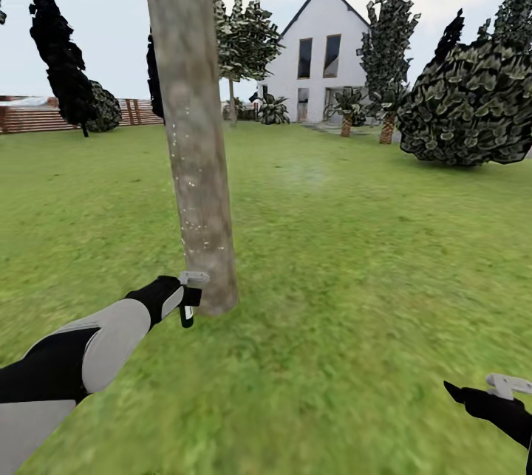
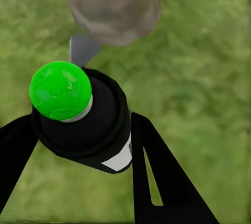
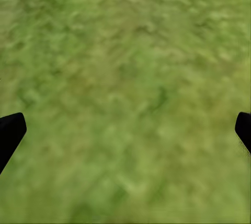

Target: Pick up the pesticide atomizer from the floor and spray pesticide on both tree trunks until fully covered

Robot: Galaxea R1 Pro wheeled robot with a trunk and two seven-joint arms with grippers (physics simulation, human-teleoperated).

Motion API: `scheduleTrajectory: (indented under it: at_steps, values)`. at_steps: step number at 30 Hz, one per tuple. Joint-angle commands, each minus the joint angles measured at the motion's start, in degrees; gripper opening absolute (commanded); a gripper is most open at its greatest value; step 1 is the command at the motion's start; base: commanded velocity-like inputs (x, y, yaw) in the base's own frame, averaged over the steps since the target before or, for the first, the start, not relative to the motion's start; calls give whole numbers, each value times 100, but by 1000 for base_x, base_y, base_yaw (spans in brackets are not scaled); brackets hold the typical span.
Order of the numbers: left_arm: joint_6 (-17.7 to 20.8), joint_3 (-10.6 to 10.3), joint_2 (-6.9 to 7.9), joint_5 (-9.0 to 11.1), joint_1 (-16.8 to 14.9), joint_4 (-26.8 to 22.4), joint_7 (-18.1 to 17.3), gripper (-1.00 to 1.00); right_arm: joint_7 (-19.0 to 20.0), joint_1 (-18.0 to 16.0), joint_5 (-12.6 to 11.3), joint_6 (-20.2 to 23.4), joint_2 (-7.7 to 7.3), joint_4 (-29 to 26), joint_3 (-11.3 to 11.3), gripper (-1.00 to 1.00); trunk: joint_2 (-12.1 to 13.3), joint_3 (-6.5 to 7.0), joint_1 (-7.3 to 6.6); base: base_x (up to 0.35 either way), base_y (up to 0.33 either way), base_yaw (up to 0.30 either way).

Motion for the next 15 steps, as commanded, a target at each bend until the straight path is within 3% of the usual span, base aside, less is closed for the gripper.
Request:
scheduleTrajectory:
  at_steps: [1,15]
  values:
    - [0,-4,1,-2,1,0,1,-100,0,0,0,1,0,0,0,100,0,0,0,62,-321,289]
    - [-2,-4,0,-2,0,1,1,-100,0,0,0,-6,0,1,7,100,0,0,0,157,-302,282]
